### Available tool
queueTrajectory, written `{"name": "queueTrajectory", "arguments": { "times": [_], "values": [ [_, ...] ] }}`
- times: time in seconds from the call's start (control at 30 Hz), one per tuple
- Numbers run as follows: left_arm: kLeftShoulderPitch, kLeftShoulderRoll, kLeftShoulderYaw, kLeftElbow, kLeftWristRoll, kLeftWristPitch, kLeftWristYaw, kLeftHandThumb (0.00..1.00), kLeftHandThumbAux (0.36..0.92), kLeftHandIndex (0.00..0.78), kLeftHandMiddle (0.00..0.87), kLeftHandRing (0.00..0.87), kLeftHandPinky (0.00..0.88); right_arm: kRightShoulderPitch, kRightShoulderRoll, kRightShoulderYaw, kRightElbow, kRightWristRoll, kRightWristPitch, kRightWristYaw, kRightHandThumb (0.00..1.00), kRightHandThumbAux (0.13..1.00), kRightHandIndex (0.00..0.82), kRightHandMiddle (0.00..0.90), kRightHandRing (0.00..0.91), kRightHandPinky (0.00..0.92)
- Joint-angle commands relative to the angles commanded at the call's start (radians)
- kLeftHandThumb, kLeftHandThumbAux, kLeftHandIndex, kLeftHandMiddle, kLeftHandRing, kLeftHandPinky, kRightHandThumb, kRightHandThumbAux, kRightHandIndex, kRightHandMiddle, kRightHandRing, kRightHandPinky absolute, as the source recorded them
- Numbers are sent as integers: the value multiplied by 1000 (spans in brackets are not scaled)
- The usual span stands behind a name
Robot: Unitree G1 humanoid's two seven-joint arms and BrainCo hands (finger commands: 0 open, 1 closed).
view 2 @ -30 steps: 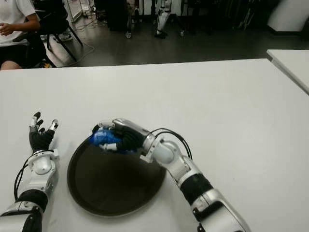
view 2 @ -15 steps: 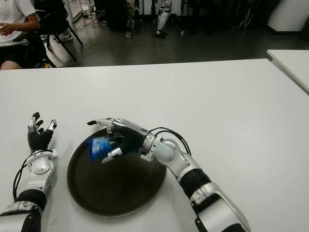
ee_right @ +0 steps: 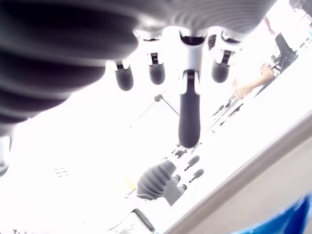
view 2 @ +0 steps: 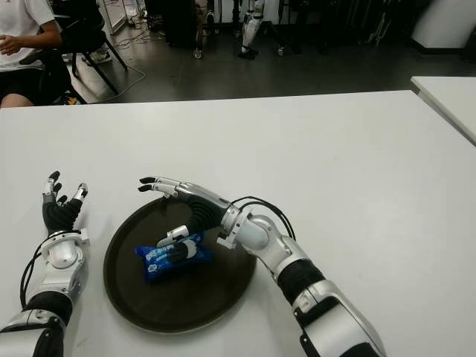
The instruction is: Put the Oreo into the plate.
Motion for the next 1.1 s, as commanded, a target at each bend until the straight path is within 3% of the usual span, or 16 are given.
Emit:
{"name": "queueTrajectory", "arguments": {
  "times": [0.83, 1.1],
  "values": [
    [3, 2, -8, -7, 17, 15, 20, 28, 685, 58, 51, 26, 23, -2, 0, 0, 8, -5, 24, -14, 0, 383, 0, 0, 0, 0],
    [2, 2, -8, -9, 18, 23, 22, 29, 689, 54, 55, 31, 28, -21, -22, -25, 18, 26, 24, 7, 0, 387, 0, 0, 0, 0]
  ]
}}
